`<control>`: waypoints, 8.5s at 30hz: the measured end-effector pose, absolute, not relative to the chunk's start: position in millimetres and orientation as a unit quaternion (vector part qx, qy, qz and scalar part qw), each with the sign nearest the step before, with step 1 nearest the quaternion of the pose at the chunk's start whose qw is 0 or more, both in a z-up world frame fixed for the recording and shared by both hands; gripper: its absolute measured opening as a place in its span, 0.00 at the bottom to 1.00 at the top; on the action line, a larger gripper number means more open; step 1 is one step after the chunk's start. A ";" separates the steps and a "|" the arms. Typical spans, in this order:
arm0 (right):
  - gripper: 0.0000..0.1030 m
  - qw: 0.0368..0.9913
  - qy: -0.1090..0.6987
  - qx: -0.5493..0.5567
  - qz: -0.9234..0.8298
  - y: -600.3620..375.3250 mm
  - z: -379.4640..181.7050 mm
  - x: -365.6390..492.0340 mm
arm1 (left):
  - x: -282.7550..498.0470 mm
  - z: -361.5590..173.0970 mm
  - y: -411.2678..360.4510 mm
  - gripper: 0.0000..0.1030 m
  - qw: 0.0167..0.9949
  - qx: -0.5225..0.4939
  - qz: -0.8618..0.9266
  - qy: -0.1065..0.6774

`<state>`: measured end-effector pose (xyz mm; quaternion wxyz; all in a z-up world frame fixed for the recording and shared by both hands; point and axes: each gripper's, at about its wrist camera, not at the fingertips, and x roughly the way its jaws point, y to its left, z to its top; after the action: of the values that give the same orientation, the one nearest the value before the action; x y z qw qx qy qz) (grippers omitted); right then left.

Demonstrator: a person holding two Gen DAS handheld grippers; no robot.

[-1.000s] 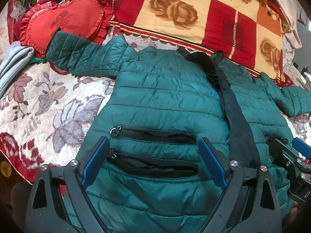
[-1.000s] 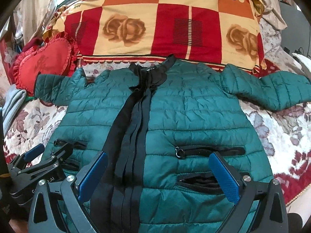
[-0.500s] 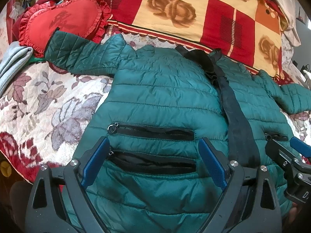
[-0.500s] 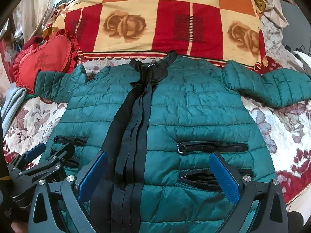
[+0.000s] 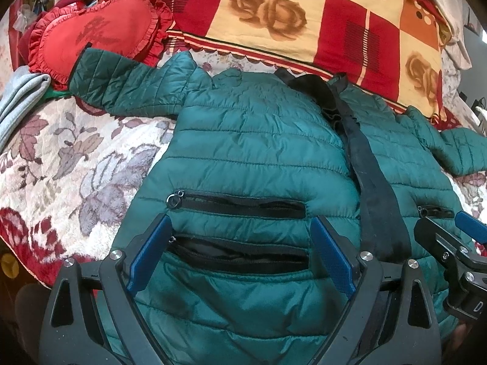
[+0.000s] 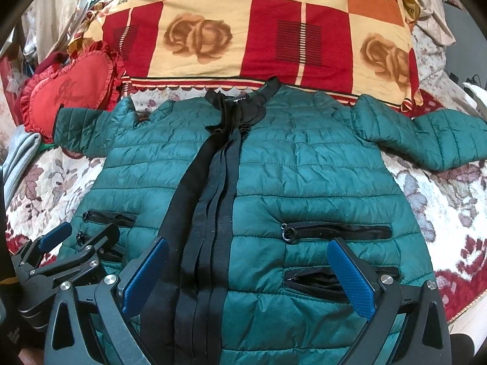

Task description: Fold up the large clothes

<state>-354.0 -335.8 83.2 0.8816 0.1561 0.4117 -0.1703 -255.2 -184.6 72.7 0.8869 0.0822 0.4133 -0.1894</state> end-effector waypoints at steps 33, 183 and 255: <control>1.00 0.880 0.417 0.146 -0.175 -334.4 78.2 -348.4 | -253.1 67.6 -182.8 0.90 0.885 0.084 -0.185 0.418; 1.00 0.850 0.421 0.248 -0.195 -441.3 57.6 -364.6 | -157.0 122.9 -359.4 0.15 0.804 0.096 -0.383 0.445; 0.54 0.858 0.405 0.194 -0.249 -502.5 75.1 -246.4 | -44.6 83.7 -195.9 0.67 0.868 -0.003 -0.205 0.452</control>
<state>-246.4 -502.5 75.1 0.8580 0.1941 0.4052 -0.2490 -44.5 -195.9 83.7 0.8680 -0.0034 0.4522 -0.2051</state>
